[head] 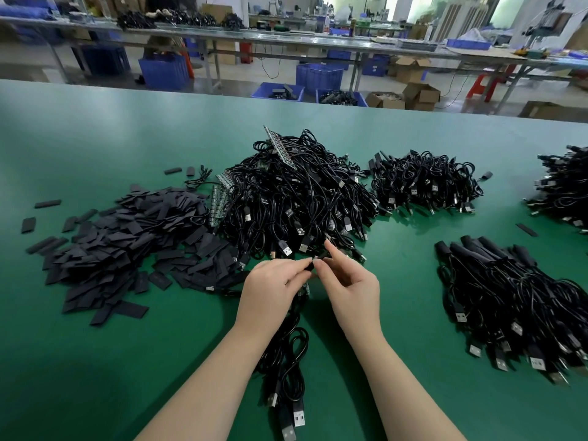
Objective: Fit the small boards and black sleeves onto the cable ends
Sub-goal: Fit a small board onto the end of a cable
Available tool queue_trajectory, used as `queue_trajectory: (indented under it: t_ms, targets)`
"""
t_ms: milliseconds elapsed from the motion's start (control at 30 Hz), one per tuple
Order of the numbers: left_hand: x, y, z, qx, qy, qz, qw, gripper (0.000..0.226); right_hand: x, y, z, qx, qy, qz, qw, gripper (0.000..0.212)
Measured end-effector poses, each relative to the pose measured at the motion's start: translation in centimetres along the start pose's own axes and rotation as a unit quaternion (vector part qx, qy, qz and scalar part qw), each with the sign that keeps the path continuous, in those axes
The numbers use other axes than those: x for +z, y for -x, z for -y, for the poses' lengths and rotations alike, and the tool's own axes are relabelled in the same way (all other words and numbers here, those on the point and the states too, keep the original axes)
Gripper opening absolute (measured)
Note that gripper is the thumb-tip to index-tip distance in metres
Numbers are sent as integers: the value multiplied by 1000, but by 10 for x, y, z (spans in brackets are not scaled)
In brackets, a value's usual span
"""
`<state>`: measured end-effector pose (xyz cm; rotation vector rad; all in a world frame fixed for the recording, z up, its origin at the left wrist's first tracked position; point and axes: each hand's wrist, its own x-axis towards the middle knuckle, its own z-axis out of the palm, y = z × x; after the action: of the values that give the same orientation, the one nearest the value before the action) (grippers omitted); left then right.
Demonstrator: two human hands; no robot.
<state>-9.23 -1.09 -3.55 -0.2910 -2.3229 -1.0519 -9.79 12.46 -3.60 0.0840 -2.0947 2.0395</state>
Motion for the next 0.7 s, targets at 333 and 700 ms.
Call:
queue_trajectory:
  t_ms: [333, 700]
  targets:
    - [0, -1, -3, 25, -46, -57, 997, 28, 1, 0, 2, 23, 25, 55, 998, 10]
    - [-2, 1, -2, 66, -40, -109, 991, 37, -26, -18, 38, 62, -232, -65, 968, 11]
